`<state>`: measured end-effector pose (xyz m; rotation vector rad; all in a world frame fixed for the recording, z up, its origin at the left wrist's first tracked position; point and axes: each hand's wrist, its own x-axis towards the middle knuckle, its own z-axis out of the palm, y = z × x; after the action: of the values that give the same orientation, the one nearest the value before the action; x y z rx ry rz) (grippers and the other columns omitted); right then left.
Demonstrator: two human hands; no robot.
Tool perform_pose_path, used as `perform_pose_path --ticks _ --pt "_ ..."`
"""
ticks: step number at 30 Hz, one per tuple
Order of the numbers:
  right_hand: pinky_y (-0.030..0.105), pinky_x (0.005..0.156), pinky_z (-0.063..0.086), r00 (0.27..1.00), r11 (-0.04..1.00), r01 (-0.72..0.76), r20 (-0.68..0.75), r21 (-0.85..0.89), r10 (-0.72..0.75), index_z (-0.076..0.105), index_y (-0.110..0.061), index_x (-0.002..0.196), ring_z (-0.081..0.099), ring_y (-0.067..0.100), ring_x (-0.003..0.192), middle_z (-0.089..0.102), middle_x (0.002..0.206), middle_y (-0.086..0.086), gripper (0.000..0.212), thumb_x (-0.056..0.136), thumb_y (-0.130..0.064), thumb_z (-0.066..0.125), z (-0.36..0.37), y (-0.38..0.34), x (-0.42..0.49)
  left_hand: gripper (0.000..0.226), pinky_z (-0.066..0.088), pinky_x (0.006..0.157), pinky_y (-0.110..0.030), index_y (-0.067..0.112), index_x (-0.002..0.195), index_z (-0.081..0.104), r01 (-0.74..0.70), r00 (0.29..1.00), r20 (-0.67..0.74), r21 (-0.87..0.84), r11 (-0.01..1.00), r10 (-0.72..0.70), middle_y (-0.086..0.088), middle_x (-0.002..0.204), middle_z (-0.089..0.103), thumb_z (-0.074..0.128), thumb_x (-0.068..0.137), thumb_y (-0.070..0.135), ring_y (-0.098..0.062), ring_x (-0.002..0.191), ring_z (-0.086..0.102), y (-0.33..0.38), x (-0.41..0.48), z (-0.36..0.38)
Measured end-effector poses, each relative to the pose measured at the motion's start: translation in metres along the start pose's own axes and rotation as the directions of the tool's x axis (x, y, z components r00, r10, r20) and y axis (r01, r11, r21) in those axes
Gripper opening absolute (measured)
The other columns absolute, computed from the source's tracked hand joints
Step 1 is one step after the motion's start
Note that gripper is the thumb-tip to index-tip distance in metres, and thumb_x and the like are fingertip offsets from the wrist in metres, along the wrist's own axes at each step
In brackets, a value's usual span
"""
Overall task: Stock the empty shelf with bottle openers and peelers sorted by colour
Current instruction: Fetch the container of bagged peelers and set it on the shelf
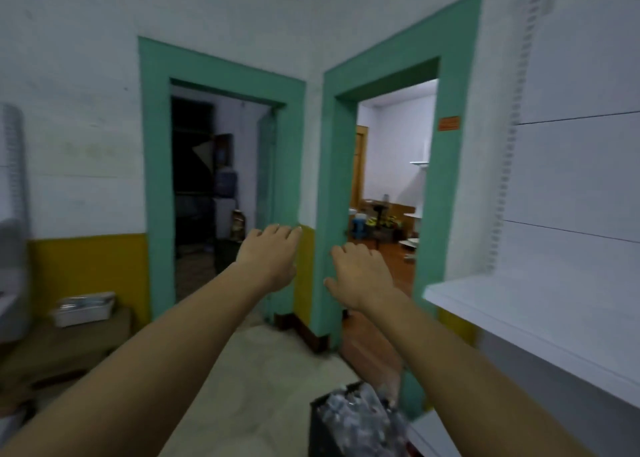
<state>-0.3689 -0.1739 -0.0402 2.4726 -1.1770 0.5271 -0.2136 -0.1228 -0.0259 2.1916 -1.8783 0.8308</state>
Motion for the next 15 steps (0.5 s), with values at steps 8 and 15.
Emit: perform_pose_path --ticks 8,15 --pt "0.038 0.096 0.034 0.985 0.984 0.147 0.078 0.097 -0.155 0.043 -0.015 0.128 0.044 0.028 0.121 0.049 0.129 0.009 0.046 0.091 -0.041 0.049 0.092 -0.087 0.13 0.069 0.027 0.109 -0.044 0.015 0.149 0.012 0.163 0.975 0.14 0.073 0.984 -0.172 -0.007 0.153 0.025 0.046 0.093 0.037 -0.026 0.14 0.022 -0.132 0.035 0.103" --pt "0.04 0.1 0.033 0.942 0.926 0.323 0.028 0.196 -0.335 0.039 -0.017 0.135 0.042 0.027 0.123 0.046 0.134 0.007 0.051 0.091 -0.041 0.051 0.161 -0.131 0.261 0.066 0.026 0.109 -0.043 0.013 0.148 0.013 0.312 0.924 0.17 0.183 0.932 -0.343 -0.006 0.153 0.024 0.047 0.094 0.029 -0.025 0.14 0.022 -0.213 0.09 0.17"
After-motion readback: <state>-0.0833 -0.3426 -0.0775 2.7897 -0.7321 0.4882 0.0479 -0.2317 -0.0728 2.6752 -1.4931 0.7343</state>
